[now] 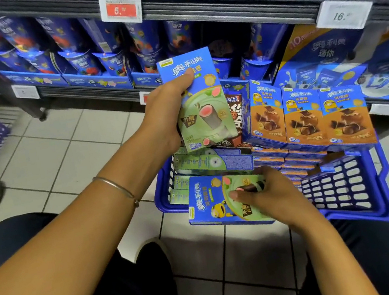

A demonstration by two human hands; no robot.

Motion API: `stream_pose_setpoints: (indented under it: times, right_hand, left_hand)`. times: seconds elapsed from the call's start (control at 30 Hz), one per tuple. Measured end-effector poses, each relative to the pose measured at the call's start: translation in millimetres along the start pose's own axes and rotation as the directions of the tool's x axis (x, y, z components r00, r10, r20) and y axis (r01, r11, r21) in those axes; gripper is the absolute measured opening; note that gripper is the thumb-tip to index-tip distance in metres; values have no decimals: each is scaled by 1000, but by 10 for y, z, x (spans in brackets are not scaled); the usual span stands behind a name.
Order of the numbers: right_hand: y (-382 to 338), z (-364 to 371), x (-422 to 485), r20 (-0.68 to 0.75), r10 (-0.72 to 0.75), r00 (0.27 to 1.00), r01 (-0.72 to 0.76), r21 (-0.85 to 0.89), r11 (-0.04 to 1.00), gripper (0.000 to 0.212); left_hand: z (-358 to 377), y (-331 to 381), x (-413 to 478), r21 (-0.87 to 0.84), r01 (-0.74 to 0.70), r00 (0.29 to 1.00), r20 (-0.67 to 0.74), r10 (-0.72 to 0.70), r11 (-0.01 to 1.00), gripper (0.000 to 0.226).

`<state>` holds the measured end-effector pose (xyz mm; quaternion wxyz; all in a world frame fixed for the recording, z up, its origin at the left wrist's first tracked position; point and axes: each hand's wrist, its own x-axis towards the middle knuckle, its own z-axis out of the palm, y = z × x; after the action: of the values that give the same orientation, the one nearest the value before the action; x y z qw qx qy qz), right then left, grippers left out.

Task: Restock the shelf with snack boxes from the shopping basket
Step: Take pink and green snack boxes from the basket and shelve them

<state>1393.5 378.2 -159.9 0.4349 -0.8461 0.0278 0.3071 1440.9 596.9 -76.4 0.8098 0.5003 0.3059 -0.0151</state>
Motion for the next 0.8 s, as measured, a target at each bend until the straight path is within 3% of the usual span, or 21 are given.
stream_pose_setpoints:
  times: [0.1, 0.23, 0.3, 0.37, 0.5, 0.57, 0.67, 0.73, 0.8]
  right_hand:
    - [-47, -247, -95, 107, -7, 994, 2, 51, 999, 28]
    - [-188, -607, -221, 99, -195, 976, 162, 271, 949, 32]
    - [-269, -723, -236, 43, -240, 970, 190, 485, 854, 32]
    - [-364, -758, -210, -10, -242, 970, 190, 650, 736, 31]
    - [-631, -655, -84, -103, -238, 966, 223, 801, 555, 43]
    - [-770, -551, -14, -138, -232, 963, 241, 825, 512, 37]
    - [-946, -352, 87, -265, -176, 948, 317, 744, 588, 29]
    - [-1006, -216, 131, -342, -190, 920, 371, 609, 701, 31]
    - [-1026, -113, 146, -354, -201, 913, 379, 557, 739, 30]
  left_hand:
    - [-15, 22, 27, 12, -6, 1000, -11, 6, 1000, 36]
    - [-32, 90, 39, 1, -39, 998, -39, 39, 999, 32]
    - [-26, 118, 25, -1, -84, 994, -67, 83, 996, 31]
    - [-10, 109, 5, -32, -115, 992, -63, 112, 993, 44]
    - [44, 60, -86, -135, -112, 988, 91, 125, 984, 65]
    - [72, 33, -103, -171, -122, 974, 170, 151, 978, 71]
    - [116, -7, -103, -180, -204, 951, 198, 238, 962, 71]
    - [165, -56, -111, -89, -281, 942, 166, 293, 955, 60]
    - [182, -119, -85, 2, -333, 940, 84, 331, 943, 52]
